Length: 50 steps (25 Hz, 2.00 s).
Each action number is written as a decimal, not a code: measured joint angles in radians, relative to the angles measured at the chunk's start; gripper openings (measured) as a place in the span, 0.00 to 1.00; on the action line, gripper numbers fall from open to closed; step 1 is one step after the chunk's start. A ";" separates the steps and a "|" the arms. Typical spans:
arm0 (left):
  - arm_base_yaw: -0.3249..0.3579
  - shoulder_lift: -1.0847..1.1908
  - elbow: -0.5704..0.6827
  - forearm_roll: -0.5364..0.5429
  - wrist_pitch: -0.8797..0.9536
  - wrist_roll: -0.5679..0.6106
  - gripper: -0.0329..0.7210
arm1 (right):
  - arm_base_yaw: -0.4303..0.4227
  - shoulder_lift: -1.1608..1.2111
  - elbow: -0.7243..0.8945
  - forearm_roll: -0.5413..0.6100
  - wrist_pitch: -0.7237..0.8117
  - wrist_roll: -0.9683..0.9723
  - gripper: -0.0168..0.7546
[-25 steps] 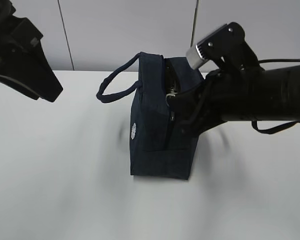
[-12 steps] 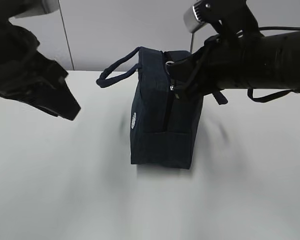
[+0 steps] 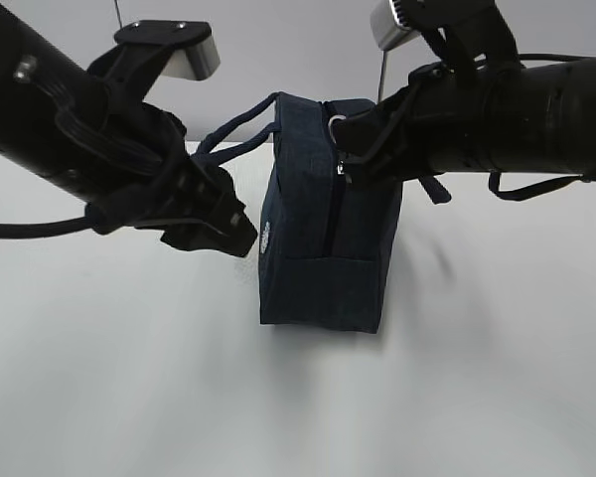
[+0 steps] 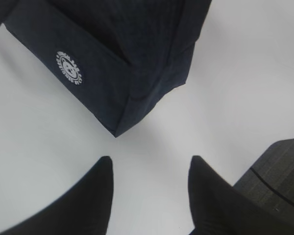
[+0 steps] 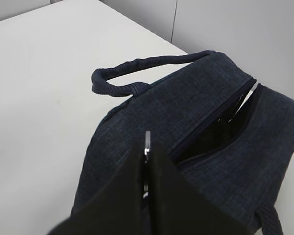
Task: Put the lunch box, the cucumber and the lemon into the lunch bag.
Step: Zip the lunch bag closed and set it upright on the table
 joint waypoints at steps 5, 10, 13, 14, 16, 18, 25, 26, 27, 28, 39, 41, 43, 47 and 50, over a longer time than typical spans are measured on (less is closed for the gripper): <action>-0.003 0.072 0.000 0.011 -0.045 0.000 0.51 | 0.000 0.000 0.000 0.013 0.000 -0.001 0.02; -0.005 0.092 0.000 0.011 -0.093 0.000 0.52 | 0.000 0.000 0.000 0.031 0.000 -0.001 0.02; -0.005 0.093 0.000 0.011 -0.130 0.000 0.52 | 0.000 0.000 0.000 0.040 0.000 -0.001 0.02; -0.005 0.096 0.000 0.011 -0.143 0.000 0.52 | 0.000 0.000 0.000 0.045 0.000 -0.001 0.02; -0.005 0.110 0.000 0.001 -0.152 0.000 0.52 | 0.000 0.000 0.000 0.061 0.000 -0.001 0.02; -0.005 0.124 0.000 -0.015 -0.157 0.000 0.52 | 0.000 0.000 0.000 0.082 -0.004 -0.001 0.02; -0.035 0.150 0.000 -0.027 -0.250 0.008 0.52 | 0.000 0.000 0.000 0.096 -0.008 -0.001 0.02; -0.038 0.161 0.000 -0.029 -0.258 0.012 0.52 | 0.000 0.000 0.000 0.096 -0.008 0.001 0.02; -0.040 0.172 0.000 -0.029 -0.273 0.016 0.52 | 0.000 0.000 0.000 0.097 -0.008 0.001 0.02; -0.040 0.182 0.000 -0.029 -0.286 0.016 0.52 | 0.000 0.000 0.000 0.097 -0.008 0.003 0.02; -0.044 0.249 0.000 -0.036 -0.377 0.022 0.09 | 0.000 0.000 0.000 0.100 -0.010 0.011 0.02; -0.044 0.249 0.000 -0.036 -0.377 0.024 0.06 | 0.000 0.000 -0.001 0.100 -0.012 0.011 0.02; -0.044 0.250 0.000 -0.036 -0.374 0.024 0.05 | 0.000 0.000 -0.008 0.100 -0.017 0.013 0.02; -0.046 0.250 0.000 -0.036 -0.366 0.024 0.04 | 0.000 0.005 -0.040 0.100 -0.054 0.015 0.02; -0.057 0.250 0.000 -0.036 -0.366 0.024 0.04 | 0.000 0.022 -0.074 0.102 -0.074 -0.002 0.02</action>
